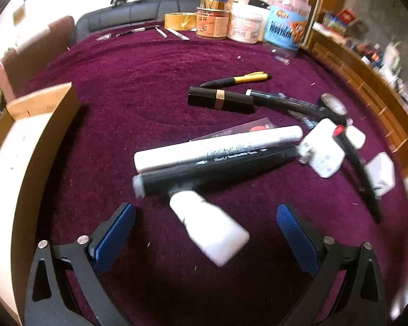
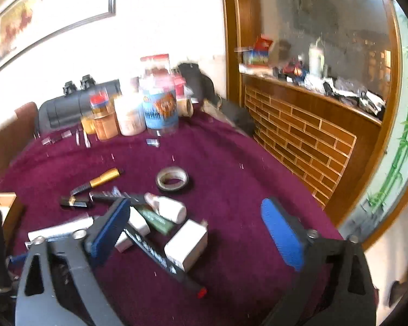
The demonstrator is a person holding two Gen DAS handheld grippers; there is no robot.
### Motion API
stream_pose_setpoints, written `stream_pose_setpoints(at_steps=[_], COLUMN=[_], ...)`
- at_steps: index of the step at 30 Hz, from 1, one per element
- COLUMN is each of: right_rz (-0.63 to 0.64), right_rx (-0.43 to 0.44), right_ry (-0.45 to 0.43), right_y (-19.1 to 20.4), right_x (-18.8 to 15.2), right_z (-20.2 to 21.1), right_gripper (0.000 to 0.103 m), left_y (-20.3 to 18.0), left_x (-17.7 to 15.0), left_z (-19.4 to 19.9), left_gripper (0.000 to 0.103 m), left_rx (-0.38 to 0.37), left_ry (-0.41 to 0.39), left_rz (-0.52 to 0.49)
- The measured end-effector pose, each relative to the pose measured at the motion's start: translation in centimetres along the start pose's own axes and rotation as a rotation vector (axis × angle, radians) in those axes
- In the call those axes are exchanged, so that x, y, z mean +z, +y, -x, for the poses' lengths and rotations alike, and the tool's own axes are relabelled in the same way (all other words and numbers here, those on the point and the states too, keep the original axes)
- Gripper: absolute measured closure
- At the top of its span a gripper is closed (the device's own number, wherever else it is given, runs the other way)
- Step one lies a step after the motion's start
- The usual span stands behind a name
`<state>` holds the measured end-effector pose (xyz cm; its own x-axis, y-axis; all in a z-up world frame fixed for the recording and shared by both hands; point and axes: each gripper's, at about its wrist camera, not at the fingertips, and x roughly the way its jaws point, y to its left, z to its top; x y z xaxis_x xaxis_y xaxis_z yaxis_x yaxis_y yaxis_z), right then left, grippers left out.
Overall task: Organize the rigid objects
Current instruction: 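Lower the left tool onto the black marker and close on it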
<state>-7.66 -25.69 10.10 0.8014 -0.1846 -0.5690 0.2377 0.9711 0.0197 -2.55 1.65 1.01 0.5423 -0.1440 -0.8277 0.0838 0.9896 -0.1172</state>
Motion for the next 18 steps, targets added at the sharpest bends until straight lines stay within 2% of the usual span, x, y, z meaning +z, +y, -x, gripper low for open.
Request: stream_pose_setpoints(at_steps=[3,5,7,8,11,14,18], right_rz=[-0.044,-0.104,-0.151,-0.176,-0.225,-0.215,-0.198], right_rx=[0.02,0.025,0.032,0.041,0.075,0.095,0.106], right_ry=[0.059,0.073,0.081,0.104,0.092,0.12,0.121], right_y=[-0.3,-1.1,-2.0,-2.4,-3.5,-3.3,-2.9], right_x=[-0.7,-1.5,-2.4,-2.6,-2.9,-3.0,-3.0], right_z=[-2.5,-4.2,-5.0,-5.2,-4.8,-5.2,-5.2], right_gripper=[0.002,0.003,0.004,0.007,0.008,0.008,0.008], left_y=[1.7,2.5,2.7,2.6,2.1,0.3,-2.6], left_x=[-0.2,-0.1,0.4,0.8,2.1,3.5,4.5], left_z=[1.7,2.9,3.7,3.8,3.3,1.5,-1.1], left_gripper=[0.012,0.025,0.055,0.059,0.061,0.061,0.061], left_rx=[-0.1,-0.125,-0.159,-0.159,-0.159,-0.169,-0.119], left_ry=[0.005,-0.015,-0.021,-0.022,-0.034,-0.009,0.034], left_rz=[0.029,0.013,-0.043,-0.065,-0.106,-0.174,-0.286])
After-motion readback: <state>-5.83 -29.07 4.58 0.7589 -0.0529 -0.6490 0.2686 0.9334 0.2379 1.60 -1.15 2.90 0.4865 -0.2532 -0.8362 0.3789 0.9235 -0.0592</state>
